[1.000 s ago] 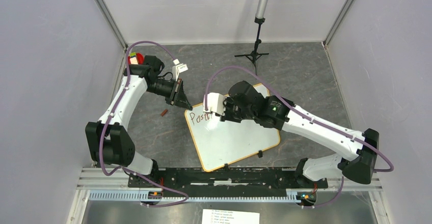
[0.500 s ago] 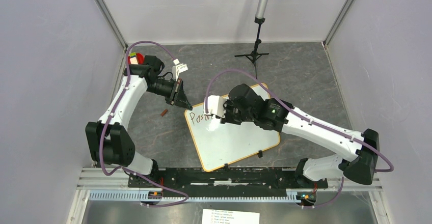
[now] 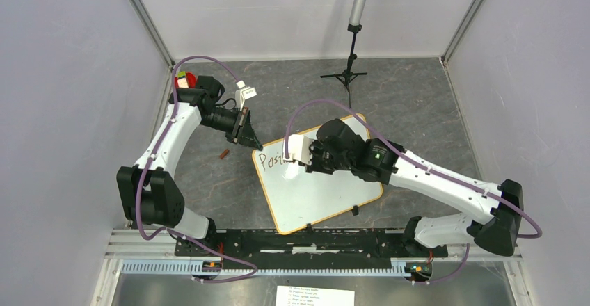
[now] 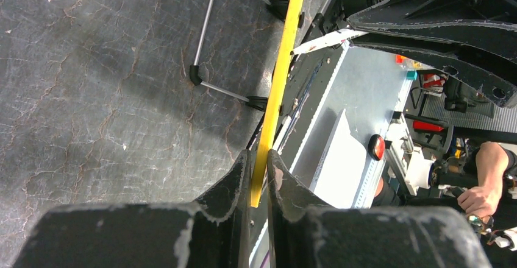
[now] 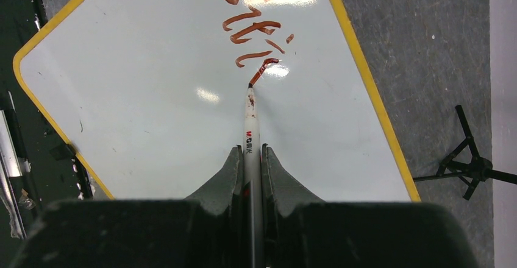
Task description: Write a sentence on the whiteboard
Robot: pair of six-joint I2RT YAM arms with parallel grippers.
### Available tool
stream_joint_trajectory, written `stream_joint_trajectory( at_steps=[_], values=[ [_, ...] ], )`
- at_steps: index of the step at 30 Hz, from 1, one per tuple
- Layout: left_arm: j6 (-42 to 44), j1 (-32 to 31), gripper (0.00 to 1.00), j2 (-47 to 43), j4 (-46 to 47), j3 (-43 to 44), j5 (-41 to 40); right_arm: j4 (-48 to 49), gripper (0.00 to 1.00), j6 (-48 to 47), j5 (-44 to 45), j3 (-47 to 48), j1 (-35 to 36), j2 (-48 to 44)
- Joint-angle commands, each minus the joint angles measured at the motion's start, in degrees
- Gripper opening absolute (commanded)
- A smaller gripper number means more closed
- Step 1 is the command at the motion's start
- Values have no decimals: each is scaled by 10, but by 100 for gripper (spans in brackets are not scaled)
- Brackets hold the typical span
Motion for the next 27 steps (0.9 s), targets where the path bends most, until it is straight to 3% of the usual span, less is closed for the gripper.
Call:
stream_joint_trajectory(
  at_steps=[1, 27],
  values=[
    [-12, -1, 2, -10, -4, 5, 22, 1, 0, 6, 23, 25, -5, 10],
    [-10, -1, 3, -10, -3, 4, 25, -11, 0, -3, -18, 49, -28, -6]
  ],
)
